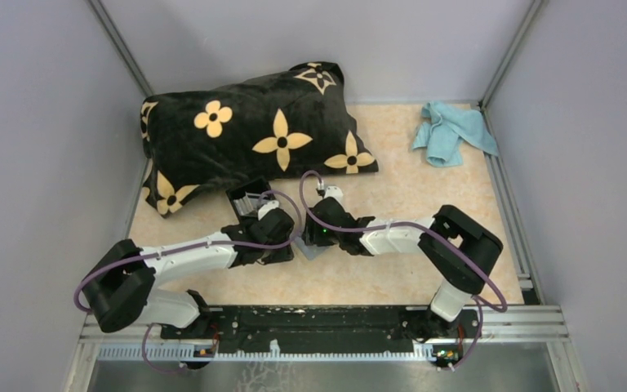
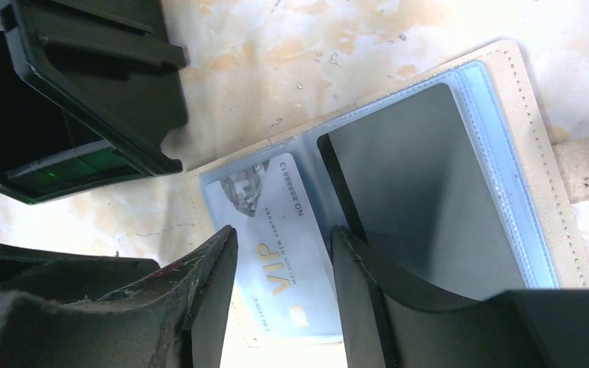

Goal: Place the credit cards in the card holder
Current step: Insert the credit card into the card holder.

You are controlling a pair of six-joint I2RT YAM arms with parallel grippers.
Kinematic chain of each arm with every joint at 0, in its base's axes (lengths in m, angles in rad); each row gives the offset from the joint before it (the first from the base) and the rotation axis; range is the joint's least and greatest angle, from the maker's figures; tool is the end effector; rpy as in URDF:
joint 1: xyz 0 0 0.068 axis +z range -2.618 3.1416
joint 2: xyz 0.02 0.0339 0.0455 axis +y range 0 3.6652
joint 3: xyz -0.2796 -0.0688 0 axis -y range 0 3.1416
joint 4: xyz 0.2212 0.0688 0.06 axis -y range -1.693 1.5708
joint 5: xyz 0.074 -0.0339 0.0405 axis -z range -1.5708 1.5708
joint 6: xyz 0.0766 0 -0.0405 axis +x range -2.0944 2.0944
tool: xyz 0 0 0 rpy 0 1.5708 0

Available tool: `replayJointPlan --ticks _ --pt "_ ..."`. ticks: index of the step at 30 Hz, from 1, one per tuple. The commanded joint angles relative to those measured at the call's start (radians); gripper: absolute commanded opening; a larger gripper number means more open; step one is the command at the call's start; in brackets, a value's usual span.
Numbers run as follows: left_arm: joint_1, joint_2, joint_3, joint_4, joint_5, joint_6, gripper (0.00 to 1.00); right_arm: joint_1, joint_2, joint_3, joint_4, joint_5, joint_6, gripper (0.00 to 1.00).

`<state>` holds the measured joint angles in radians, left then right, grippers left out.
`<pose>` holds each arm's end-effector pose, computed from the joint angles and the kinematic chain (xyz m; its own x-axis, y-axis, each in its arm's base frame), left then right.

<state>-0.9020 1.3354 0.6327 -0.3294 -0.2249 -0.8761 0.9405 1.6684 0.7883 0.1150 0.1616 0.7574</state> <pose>0.1614 -0.1766 0.1606 -0.8738 -0.1022 -0.4755 0.0353 0.9618 -0.2716 0.2117 0.2693 0.1559 -0.7974 0.0575 -0.6007 -0.2492 0.8752 0.4146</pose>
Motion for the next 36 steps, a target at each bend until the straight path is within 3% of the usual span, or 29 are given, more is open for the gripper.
replayJointPlan --ticks 1,18,27,36 --pt "-0.004 0.001 -0.019 0.01 -0.024 -0.023 0.43 0.002 -0.007 -0.028 -0.213 0.063 -0.057 0.5" --pt "-0.024 0.076 -0.022 0.092 0.01 -0.048 0.43 0.001 -0.214 -0.024 -0.266 0.086 -0.099 0.52" --pt "-0.097 0.058 -0.027 0.077 -0.023 -0.089 0.43 -0.022 -0.289 -0.009 -0.358 0.191 -0.137 0.52" --pt "-0.169 0.148 -0.02 0.104 -0.035 -0.145 0.43 -0.086 -0.288 -0.023 -0.408 0.293 -0.2 0.54"
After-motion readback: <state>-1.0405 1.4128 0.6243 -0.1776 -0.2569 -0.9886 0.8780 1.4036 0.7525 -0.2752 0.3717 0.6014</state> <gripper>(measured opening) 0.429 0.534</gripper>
